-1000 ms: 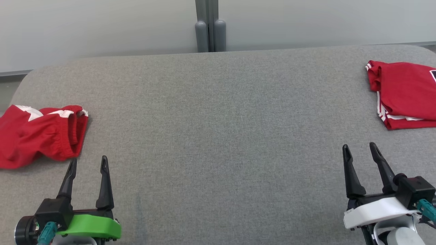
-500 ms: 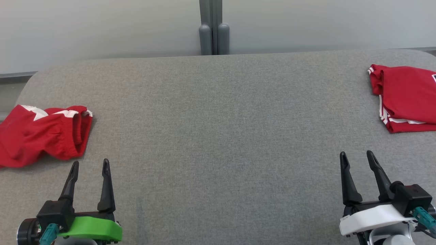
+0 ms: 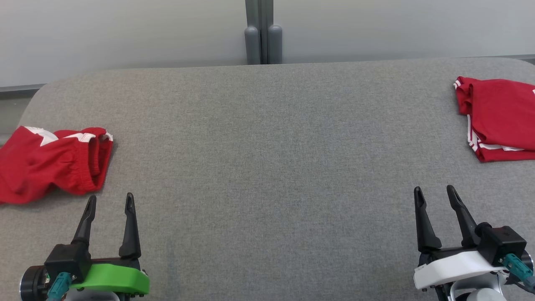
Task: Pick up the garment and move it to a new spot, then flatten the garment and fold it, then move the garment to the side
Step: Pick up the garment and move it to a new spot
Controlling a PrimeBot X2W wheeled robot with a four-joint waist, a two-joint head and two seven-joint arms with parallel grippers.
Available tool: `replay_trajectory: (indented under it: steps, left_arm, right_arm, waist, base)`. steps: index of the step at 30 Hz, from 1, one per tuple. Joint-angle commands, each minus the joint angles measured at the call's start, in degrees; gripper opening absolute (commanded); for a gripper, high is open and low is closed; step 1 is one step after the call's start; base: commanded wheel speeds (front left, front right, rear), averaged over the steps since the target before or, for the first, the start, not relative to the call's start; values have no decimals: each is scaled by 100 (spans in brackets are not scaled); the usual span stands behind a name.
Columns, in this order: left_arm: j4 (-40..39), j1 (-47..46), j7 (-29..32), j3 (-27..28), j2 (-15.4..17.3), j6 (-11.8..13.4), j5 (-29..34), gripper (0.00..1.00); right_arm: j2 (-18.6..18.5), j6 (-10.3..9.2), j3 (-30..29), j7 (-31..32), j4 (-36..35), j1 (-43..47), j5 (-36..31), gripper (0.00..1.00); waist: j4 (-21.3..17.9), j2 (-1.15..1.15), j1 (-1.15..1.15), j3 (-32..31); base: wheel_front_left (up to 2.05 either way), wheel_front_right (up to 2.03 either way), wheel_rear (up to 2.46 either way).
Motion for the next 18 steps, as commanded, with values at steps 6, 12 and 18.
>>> replay_trajectory:
  steps: [6, 12, 18]
  left_arm:
    - [27, -55, 1, 26, 30, -14, 3, 100]
    - [27, -42, 1, 25, 25, -14, 5, 100]
    - [32, -65, 1, 34, 18, -15, 5, 100]
  right_arm:
    - [-3, -10, 16, -17, 49, -39, -55, 100]
    - [-26, -9, 30, -17, 64, -45, -47, 100]
    - [-25, -10, 28, -17, 78, -64, -59, 100]
  waist:
    - [13, 0, 0, -29]
    - [21, 0, 0, -34]
    - [27, 0, 0, -25]
  base:
    - [0, 0, 0]
    - [0, 0, 0]
    - [0, 0, 0]
